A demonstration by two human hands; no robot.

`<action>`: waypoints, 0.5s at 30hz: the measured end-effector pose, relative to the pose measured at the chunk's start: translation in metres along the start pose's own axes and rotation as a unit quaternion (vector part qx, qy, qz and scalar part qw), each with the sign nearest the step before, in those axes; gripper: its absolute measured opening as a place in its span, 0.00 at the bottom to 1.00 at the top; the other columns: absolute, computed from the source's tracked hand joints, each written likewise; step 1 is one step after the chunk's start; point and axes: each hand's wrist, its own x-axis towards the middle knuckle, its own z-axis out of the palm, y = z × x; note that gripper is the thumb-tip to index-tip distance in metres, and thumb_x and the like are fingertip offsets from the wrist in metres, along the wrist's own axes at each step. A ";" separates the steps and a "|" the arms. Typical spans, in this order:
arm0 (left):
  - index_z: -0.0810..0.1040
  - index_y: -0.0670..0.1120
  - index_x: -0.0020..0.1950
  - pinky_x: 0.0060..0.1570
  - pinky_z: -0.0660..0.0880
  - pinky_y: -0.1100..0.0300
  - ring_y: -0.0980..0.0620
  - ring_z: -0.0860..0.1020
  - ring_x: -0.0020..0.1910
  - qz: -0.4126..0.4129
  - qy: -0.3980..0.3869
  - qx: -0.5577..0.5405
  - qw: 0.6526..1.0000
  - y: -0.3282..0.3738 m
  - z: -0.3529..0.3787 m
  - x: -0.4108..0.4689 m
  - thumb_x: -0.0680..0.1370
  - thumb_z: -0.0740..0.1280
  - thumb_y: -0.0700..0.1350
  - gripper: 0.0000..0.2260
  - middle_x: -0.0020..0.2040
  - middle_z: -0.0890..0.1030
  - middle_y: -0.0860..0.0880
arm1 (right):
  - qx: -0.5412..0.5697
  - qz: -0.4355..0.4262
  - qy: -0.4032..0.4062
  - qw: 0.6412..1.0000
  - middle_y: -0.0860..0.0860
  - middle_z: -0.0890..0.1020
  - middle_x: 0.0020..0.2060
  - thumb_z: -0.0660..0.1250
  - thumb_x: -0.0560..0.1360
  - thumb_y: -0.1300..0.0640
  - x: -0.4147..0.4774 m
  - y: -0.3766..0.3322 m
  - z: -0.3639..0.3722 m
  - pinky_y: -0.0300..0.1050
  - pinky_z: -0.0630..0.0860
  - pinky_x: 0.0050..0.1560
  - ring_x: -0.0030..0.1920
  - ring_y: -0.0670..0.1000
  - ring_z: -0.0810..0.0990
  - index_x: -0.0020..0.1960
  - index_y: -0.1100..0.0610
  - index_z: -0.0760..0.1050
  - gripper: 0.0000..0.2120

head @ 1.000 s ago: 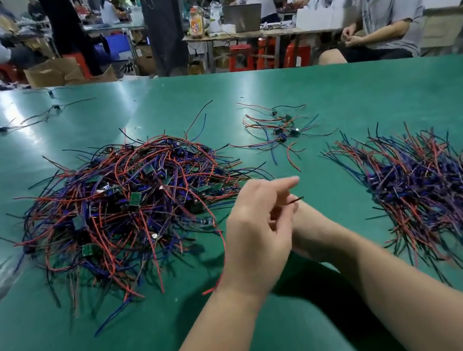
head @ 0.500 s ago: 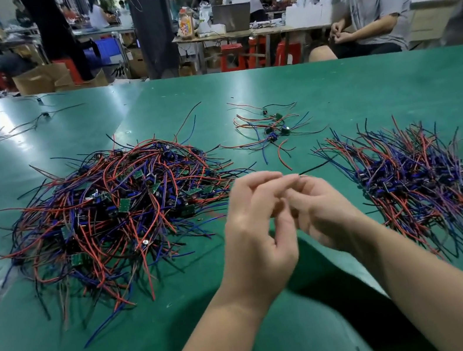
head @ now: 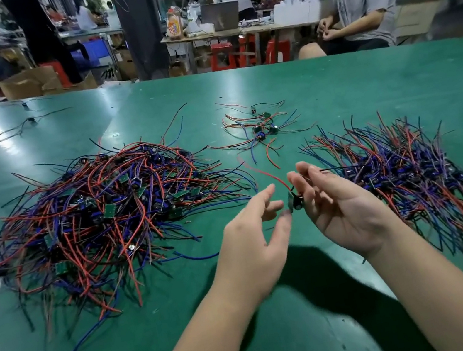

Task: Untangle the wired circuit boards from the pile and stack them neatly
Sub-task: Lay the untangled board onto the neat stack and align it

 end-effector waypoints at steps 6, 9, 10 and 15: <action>0.77 0.52 0.57 0.45 0.72 0.75 0.64 0.80 0.43 -0.005 0.053 -0.057 0.997 0.001 0.004 -0.004 0.70 0.75 0.50 0.17 0.44 0.81 0.62 | 0.023 0.010 0.007 1.000 0.56 0.85 0.40 0.66 0.66 0.62 -0.004 0.008 0.006 0.31 0.78 0.31 0.37 0.45 0.85 0.38 0.61 0.85 0.08; 0.79 0.54 0.48 0.38 0.74 0.71 0.61 0.78 0.33 -0.017 0.067 -0.071 0.995 0.001 0.006 -0.004 0.71 0.75 0.49 0.09 0.42 0.81 0.62 | -0.016 -0.001 0.002 1.000 0.55 0.85 0.38 0.68 0.64 0.62 -0.004 0.011 0.010 0.30 0.74 0.26 0.30 0.43 0.81 0.40 0.60 0.85 0.08; 0.79 0.54 0.47 0.36 0.75 0.68 0.60 0.78 0.31 -0.023 0.060 -0.093 0.994 0.002 0.006 -0.004 0.72 0.74 0.48 0.07 0.42 0.82 0.60 | -0.040 -0.014 0.008 0.999 0.54 0.84 0.37 0.69 0.63 0.62 -0.004 0.011 0.009 0.30 0.71 0.24 0.26 0.42 0.77 0.42 0.60 0.84 0.09; 0.82 0.48 0.45 0.27 0.74 0.66 0.56 0.76 0.23 -0.151 -0.019 -0.355 0.923 0.010 0.001 0.004 0.73 0.69 0.46 0.04 0.41 0.85 0.50 | -0.238 0.032 0.049 0.969 0.50 0.77 0.29 0.73 0.61 0.50 -0.003 0.002 -0.004 0.32 0.64 0.21 0.20 0.43 0.67 0.44 0.61 0.79 0.17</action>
